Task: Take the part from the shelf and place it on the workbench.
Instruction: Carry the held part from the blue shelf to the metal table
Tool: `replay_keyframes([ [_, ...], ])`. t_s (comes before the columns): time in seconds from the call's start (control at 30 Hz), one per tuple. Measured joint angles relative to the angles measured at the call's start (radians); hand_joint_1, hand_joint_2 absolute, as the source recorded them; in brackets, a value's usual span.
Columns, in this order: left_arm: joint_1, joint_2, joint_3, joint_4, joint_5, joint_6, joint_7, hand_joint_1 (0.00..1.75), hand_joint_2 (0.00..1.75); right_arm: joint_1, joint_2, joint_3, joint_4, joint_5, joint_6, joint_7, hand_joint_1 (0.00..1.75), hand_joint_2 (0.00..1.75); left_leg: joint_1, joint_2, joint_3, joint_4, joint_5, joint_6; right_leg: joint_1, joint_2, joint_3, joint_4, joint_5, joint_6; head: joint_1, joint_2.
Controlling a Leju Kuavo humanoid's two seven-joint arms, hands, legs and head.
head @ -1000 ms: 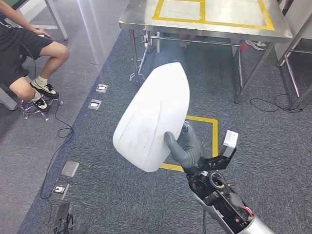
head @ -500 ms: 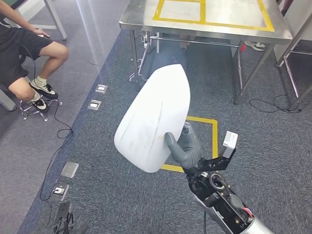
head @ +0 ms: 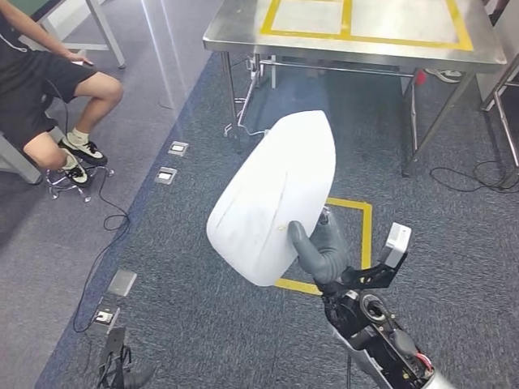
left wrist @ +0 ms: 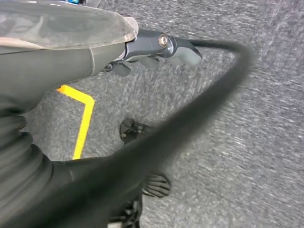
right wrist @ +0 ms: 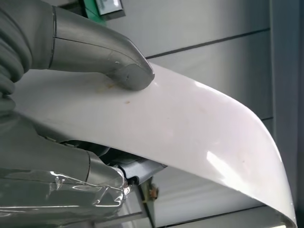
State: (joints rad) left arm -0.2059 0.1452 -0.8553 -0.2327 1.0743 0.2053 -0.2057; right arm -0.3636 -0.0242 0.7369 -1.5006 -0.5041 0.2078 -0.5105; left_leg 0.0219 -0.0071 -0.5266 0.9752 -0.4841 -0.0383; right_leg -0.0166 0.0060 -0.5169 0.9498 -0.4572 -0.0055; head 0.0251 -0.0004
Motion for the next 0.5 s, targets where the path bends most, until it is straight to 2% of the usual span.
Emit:
replay_keyframes([
  [0.03,-0.002,0.0,0.0,0.0,0.0,0.001,0.0,0.0,1.75,-0.001,0.0,0.0,-0.001,0.0,0.0,-0.001,1.75,1.75,0.0,0.001,-0.03,0.055,-0.018,-0.003,-0.001,-0.001,0.009,-0.003,-0.004,-0.006,-0.007,0.0],
  [0.1,-0.003,0.0,0.0,0.0,0.0,0.002,0.0,0.0,1.75,-0.002,0.0,0.001,-0.002,-0.001,0.001,-0.001,1.75,1.75,0.0,0.002,-0.131,0.209,-0.059,-0.005,0.002,-0.004,0.021,-0.004,-0.017,-0.014,-0.023,0.0],
  [0.13,-0.001,0.0,0.0,0.0,0.0,0.002,0.0,0.0,1.75,0.0,0.0,0.001,-0.002,-0.001,0.001,-0.001,1.75,1.75,0.0,0.002,-0.178,0.265,-0.063,-0.005,0.004,-0.003,0.028,-0.004,-0.024,-0.016,-0.029,0.0],
  [0.17,0.002,0.0,0.0,0.0,0.001,0.003,0.0,0.0,1.75,0.001,0.0,0.001,-0.002,-0.002,0.001,-0.001,1.75,1.75,-0.001,0.002,-0.208,0.285,-0.046,-0.002,0.006,-0.002,0.038,-0.004,-0.033,-0.017,-0.034,0.0],
  [0.2,0.005,0.0,0.0,0.0,0.001,0.003,0.0,0.0,1.75,0.002,0.0,0.002,-0.002,-0.002,0.001,-0.001,1.75,1.75,-0.002,0.002,-0.215,0.26,-0.007,0.002,0.007,-0.001,0.052,-0.004,-0.043,-0.017,-0.038,0.0],
  [0.27,0.007,0.001,0.0,0.0,0.001,0.004,0.0,0.0,1.75,0.002,0.0,0.002,-0.002,-0.002,0.001,-0.001,1.75,1.75,-0.009,0.003,-0.175,0.12,0.097,0.018,0.008,0.0,0.077,-0.007,-0.066,-0.015,-0.047,0.0],
  [0.3,0.006,0.002,0.0,0.0,0.001,0.004,0.0,0.0,1.75,0.001,0.0,0.002,-0.002,-0.002,0.002,-0.002,1.75,1.75,-0.015,0.004,-0.148,0.057,0.125,0.026,0.009,0.0,0.085,-0.009,-0.076,-0.012,-0.049,0.0],
  [0.33,0.005,0.003,0.0,0.0,0.001,0.004,0.0,0.0,1.75,0.0,0.0,0.002,-0.002,-0.003,0.002,-0.002,1.75,1.75,-0.021,0.005,-0.129,0.013,0.133,0.033,0.008,0.0,0.088,-0.014,-0.085,-0.007,-0.05,0.0],
  [0.4,0.003,0.005,0.0,0.0,0.001,0.005,0.0,0.0,1.75,0.0,0.0,0.002,-0.002,-0.003,0.002,-0.002,1.75,1.75,-0.027,0.006,-0.109,-0.017,0.112,0.043,0.008,0.0,0.106,-0.022,-0.087,0.005,-0.053,0.0],
  [0.43,0.002,0.005,0.0,0.0,0.001,0.006,0.0,0.0,1.75,0.0,0.0,0.002,-0.002,-0.003,0.003,-0.001,1.75,1.75,-0.026,0.005,-0.1,-0.027,0.105,0.047,0.008,0.0,0.114,-0.021,-0.085,0.011,-0.054,0.0],
  [0.47,0.004,0.005,0.0,0.0,0.001,0.006,0.0,0.0,1.75,-0.001,0.0,0.002,-0.003,-0.003,0.003,-0.002,1.75,1.75,-0.024,0.004,-0.086,-0.034,0.099,0.052,0.008,-0.001,0.116,-0.005,-0.081,0.015,-0.053,0.0],
  [0.5,0.005,0.005,0.0,0.0,0.001,0.006,0.0,0.0,1.75,-0.003,0.0,0.002,-0.003,-0.003,0.004,-0.002,1.75,1.75,-0.021,0.004,-0.071,-0.04,0.092,0.058,0.008,-0.001,0.099,0.031,-0.08,0.019,-0.049,0.0],
])
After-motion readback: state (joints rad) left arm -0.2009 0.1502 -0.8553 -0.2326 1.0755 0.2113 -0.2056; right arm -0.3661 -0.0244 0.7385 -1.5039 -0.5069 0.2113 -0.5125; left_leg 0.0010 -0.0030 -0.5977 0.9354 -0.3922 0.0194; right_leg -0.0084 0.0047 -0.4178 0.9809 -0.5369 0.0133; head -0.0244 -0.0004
